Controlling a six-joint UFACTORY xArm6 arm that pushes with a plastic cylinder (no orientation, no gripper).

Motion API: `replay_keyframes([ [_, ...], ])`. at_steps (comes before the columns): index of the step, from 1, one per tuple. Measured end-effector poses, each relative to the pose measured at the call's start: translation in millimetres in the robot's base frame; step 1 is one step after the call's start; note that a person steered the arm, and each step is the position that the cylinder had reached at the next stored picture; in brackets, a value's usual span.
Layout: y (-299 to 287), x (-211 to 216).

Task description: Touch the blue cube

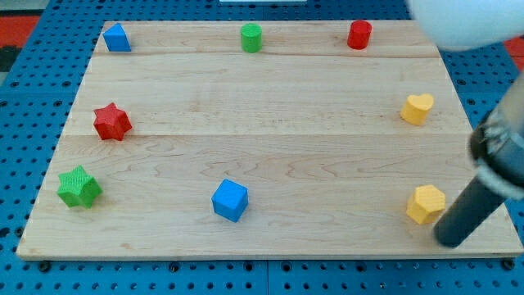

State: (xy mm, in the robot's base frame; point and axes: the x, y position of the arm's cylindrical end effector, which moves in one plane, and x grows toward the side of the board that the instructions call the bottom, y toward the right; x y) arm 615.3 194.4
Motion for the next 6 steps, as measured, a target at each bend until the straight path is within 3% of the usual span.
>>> replay_keyframes([
  [1, -51, 4],
  [2, -187, 2],
  [3, -274, -16],
  [4, -282, -37],
  [6, -201, -36],
])
